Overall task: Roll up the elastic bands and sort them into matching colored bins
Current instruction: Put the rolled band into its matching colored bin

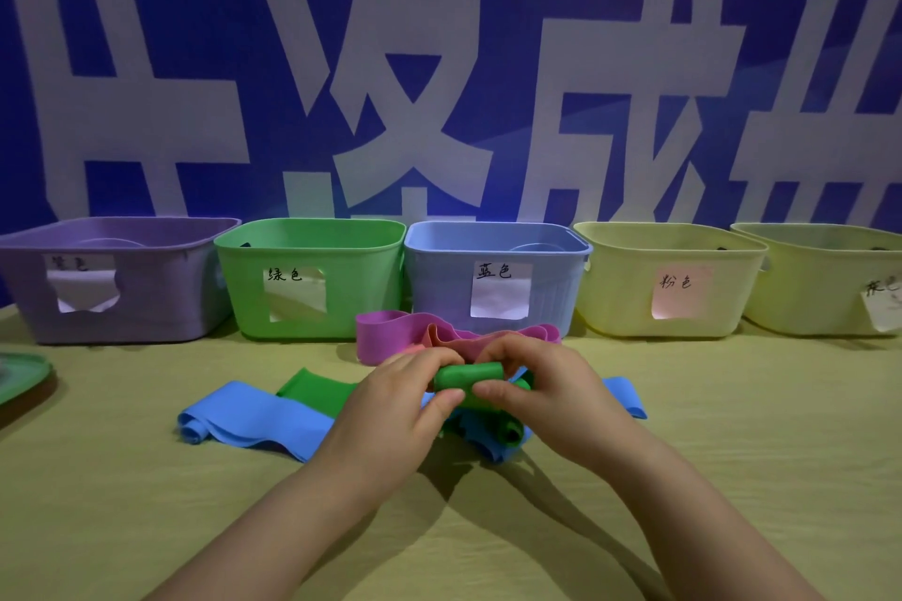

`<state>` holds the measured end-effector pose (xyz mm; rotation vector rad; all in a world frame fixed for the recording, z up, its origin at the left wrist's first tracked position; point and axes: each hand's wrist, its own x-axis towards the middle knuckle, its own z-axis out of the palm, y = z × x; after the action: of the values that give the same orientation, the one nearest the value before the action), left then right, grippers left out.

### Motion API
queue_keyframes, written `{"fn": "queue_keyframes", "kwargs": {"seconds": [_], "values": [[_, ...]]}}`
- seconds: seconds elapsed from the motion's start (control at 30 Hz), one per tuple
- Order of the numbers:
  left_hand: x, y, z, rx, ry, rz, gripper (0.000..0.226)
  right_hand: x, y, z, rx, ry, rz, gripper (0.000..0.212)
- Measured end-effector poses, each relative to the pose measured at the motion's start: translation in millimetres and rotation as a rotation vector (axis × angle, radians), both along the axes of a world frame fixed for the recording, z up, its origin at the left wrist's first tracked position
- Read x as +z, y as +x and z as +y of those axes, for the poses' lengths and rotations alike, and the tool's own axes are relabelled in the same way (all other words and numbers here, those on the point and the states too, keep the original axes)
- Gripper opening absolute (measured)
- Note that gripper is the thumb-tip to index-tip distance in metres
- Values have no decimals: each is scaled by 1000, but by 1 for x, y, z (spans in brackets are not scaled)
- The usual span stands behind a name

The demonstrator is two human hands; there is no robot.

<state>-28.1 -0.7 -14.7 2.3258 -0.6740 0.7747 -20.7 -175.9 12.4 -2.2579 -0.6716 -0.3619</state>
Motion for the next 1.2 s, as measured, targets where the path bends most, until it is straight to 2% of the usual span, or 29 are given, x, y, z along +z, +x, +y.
{"fn": "queue_keyframes", "kwargs": {"seconds": [0.13,0.2,0.27,0.33,0.43,0.57,0.67,0.8,0.97,1.07,1.2], "values": [[-1,-2,1,40,-20,-7,30,1,-1,2,11,-8,9,3],[-1,0,2,49,-21,-36,26,1,-2,2,22,-18,26,16],[0,1,2,59,-27,-42,27,1,-2,3,27,-12,44,21],[0,1,2,78,-28,-40,29,-1,-1,4,31,21,34,17],[0,1,1,91,-41,-45,33,-3,-1,4,26,30,-2,30],[1,-3,-1,66,-77,-2,29,-3,0,4,5,9,-23,16],[2,-4,1,53,-67,-20,41,-3,1,3,10,-2,4,5],[2,-2,2,38,-72,-54,36,-3,0,3,45,0,71,25],[2,-1,2,44,-93,-65,41,-8,4,4,54,86,78,18],[3,-2,2,33,-116,-47,42,-7,4,6,55,56,30,20],[1,-2,2,0,-111,-32,39,-5,2,5,50,70,60,16]]}}
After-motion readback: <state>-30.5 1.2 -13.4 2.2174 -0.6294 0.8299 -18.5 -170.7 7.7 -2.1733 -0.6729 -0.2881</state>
